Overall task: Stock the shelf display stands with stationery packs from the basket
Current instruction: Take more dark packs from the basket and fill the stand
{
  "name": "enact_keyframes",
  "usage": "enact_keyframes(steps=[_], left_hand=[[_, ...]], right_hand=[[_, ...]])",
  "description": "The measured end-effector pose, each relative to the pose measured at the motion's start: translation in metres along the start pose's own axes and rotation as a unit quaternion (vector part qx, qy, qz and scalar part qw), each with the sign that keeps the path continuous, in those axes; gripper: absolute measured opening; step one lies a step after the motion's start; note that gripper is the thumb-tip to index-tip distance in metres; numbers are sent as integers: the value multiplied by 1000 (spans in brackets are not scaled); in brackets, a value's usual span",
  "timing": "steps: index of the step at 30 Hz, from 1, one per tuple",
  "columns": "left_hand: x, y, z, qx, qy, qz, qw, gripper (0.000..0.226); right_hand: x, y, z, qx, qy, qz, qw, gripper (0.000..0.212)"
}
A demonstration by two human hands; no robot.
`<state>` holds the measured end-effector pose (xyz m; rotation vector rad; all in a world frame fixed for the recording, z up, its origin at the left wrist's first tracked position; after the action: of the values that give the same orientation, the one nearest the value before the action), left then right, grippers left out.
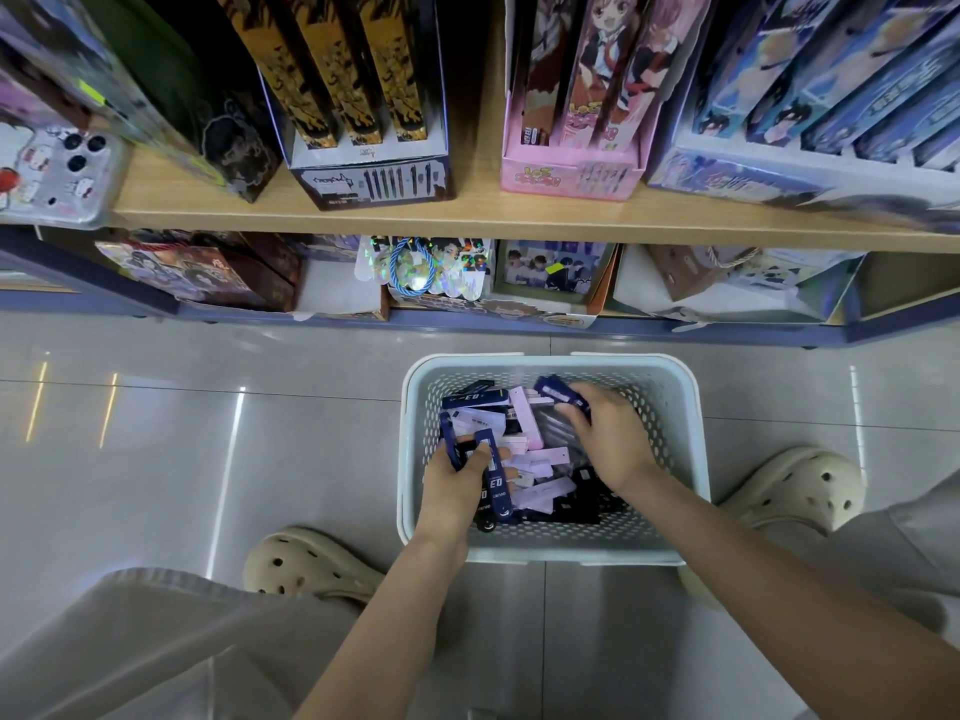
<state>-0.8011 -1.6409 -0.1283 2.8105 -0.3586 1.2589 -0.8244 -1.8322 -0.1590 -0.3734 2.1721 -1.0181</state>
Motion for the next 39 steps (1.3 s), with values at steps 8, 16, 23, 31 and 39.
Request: enact_keyframes(steps=[8, 16, 23, 31, 39], left_hand=[[27, -1, -8, 31, -8, -159, 987, 13], [63, -6, -38, 29, 8, -228, 973, 16], [82, -20, -64, 26, 74, -233, 969, 13], [107, -41, -90, 46, 143, -210, 966, 20], [167, -73, -107, 65, 201, -195, 958, 24]], right_hand=[[-63, -7, -48, -130, -6, 187, 974, 16], [-96, -34, -76, -144, -5, 254, 956, 17], [-118, -53, -104, -172, -12, 279, 945, 12], [-157, -69, -134, -192, -59, 289, 936, 15], [-197, -128, -153, -102, -116, 127, 980, 37]])
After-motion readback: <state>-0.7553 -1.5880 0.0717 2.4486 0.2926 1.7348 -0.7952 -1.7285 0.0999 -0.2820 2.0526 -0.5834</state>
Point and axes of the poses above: each hand's wrist, its own z-axis towards the middle knuckle, its own y-axis out of the palm, x = y × z, the point moved 6 cm from there along z, towards the middle knuckle, and after that the axes turned 15 degrees about y, right-handed, at the moved point
